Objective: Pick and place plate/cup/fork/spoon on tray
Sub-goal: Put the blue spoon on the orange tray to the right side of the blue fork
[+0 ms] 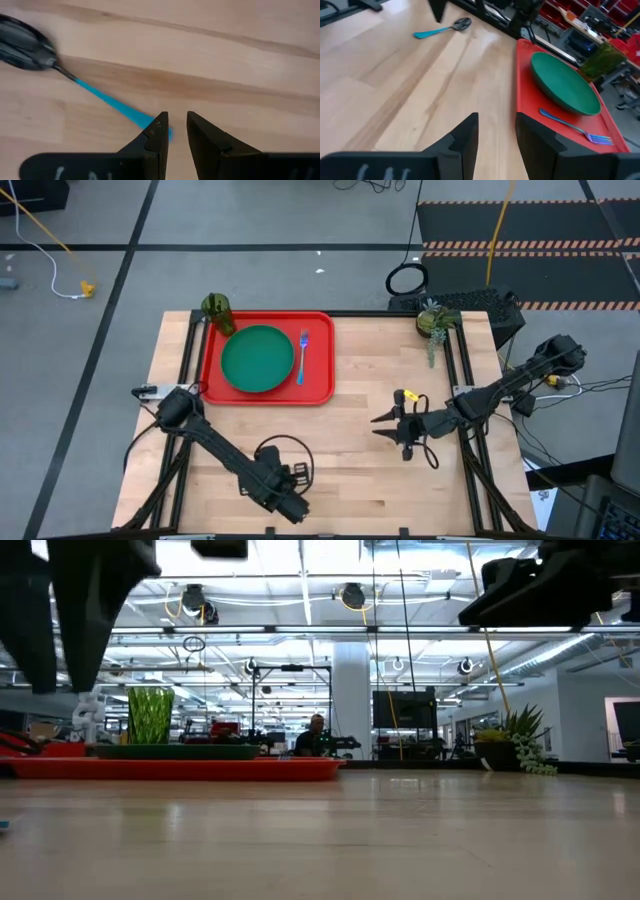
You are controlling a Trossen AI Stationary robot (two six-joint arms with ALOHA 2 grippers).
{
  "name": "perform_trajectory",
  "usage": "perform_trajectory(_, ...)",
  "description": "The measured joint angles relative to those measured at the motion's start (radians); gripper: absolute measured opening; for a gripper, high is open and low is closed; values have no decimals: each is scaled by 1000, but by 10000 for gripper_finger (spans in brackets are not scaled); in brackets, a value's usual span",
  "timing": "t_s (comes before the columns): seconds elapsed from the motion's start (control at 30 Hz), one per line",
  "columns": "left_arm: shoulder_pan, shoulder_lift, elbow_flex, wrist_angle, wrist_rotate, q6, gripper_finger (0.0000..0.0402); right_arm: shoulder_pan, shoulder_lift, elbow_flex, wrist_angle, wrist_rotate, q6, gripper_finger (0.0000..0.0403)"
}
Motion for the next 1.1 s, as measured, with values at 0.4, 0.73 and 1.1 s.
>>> perform_trajectory(0.4, -44, 9, -2, -128, 222, -81, 72, 39, 0, 0, 10, 4, -57, 123)
perform_trajectory(0.73, -41, 70, -5, -205, 222, -104, 72, 39, 0, 0, 12, 4, -37, 123)
perform_trajectory(1.1, -42, 86, -83, -135, 215, -119, 72, 39, 0, 1, 7, 4, -26, 123)
